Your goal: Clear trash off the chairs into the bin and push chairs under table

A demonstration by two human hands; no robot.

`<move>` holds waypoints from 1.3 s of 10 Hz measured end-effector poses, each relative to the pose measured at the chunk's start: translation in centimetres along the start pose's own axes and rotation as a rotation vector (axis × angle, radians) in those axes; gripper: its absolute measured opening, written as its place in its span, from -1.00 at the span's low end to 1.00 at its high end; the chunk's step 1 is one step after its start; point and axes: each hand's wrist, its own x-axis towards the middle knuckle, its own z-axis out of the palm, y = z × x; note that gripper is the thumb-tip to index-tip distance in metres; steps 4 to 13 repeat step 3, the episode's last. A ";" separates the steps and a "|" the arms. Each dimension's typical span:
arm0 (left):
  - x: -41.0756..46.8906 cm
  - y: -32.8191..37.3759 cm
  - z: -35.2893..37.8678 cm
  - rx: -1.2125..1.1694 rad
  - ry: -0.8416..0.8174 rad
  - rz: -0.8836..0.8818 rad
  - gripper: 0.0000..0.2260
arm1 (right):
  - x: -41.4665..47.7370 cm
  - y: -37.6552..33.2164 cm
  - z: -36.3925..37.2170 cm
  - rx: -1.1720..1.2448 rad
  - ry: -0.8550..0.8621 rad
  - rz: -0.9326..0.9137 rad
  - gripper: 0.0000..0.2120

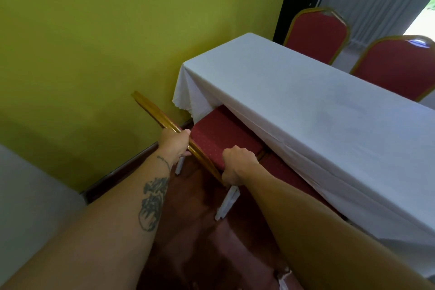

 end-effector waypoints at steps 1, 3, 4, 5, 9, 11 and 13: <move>0.2 -0.2 -0.3 0.023 -0.014 -0.004 -0.91 | -0.1 -0.1 0.0 0.016 -0.037 0.022 -0.74; 0.1 1.0 -0.9 0.298 0.317 0.097 -0.54 | -0.2 1.8 -0.3 0.207 0.015 0.078 -0.60; 0.1 1.0 -0.9 0.298 0.317 0.097 -0.54 | -0.2 1.8 -0.3 0.207 0.015 0.078 -0.60; 0.1 1.0 -0.9 0.298 0.317 0.097 -0.54 | -0.2 1.8 -0.3 0.207 0.015 0.078 -0.60; 0.1 1.0 -0.9 0.298 0.317 0.097 -0.54 | -0.2 1.8 -0.3 0.207 0.015 0.078 -0.60; 0.1 1.0 -0.9 0.298 0.317 0.097 -0.54 | -0.2 1.8 -0.3 0.207 0.015 0.078 -0.60; 0.1 1.0 -0.9 0.298 0.317 0.097 -0.54 | -0.2 1.8 -0.3 0.207 0.015 0.078 -0.60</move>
